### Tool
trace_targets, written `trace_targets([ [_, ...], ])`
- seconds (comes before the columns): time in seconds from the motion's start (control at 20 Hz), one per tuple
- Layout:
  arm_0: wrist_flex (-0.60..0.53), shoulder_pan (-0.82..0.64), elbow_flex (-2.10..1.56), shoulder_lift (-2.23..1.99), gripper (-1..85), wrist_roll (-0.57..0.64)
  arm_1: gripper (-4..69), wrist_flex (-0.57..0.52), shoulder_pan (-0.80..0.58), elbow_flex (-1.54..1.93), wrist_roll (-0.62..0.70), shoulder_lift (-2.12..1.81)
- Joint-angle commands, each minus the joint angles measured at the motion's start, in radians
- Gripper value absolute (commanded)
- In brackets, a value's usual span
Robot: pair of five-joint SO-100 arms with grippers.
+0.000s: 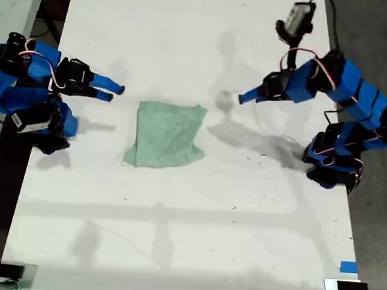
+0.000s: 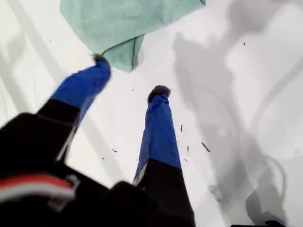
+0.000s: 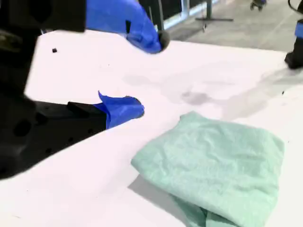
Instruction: Fold t shirt
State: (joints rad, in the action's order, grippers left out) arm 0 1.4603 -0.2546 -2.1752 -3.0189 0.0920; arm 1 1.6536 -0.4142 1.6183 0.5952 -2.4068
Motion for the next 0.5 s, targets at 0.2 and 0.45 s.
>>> trace_targets([
  [0.2, -0.497, 0.169, -0.950, -0.581, -0.3, -0.117, 0.5, -0.175, 0.341, 1.146, -0.261, -1.071],
  [0.45, -0.443, 0.166, -1.115, -0.565, -0.3, -0.046, 11.1, -0.250, 0.410, 1.459, -0.147, -1.085],
])
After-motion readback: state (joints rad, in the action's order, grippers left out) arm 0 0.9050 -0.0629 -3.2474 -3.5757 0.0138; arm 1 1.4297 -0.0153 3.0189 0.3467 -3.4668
